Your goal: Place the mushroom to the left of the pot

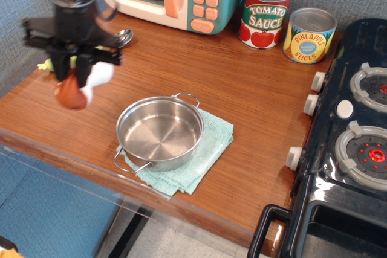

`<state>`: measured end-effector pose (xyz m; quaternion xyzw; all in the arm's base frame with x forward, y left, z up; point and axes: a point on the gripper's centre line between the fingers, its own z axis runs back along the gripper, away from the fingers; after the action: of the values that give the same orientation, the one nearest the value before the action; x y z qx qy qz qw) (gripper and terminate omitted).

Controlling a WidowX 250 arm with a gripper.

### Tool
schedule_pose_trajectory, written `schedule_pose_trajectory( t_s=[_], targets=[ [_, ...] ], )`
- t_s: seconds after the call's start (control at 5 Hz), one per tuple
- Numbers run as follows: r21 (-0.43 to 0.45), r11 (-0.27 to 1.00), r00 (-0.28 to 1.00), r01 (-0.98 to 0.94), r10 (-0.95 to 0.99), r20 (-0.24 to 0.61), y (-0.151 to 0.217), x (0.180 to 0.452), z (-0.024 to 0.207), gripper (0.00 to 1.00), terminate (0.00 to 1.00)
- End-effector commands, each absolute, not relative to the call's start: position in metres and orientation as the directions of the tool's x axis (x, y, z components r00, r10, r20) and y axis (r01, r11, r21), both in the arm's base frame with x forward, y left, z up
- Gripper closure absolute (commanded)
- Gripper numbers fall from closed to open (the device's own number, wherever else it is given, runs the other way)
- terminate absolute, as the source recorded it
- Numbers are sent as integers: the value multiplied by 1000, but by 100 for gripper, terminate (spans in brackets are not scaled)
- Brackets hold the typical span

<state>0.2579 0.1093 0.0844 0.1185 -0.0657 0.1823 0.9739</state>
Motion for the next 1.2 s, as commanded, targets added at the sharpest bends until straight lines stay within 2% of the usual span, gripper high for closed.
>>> schedule_pose_trajectory(
  t_s=[0.0, 0.2, 0.6, 1.0],
  targets=[
    [176, 913, 919, -368, 328, 221, 113, 263, 89, 0, 0],
    [189, 913, 923, -362, 323, 209, 114, 262, 85, 0, 0],
    [169, 933, 930, -318, 272, 249, 107, 262, 96, 0, 0],
    [162, 936, 931, -313, 268, 247, 105, 262, 97, 0, 0]
  ],
)
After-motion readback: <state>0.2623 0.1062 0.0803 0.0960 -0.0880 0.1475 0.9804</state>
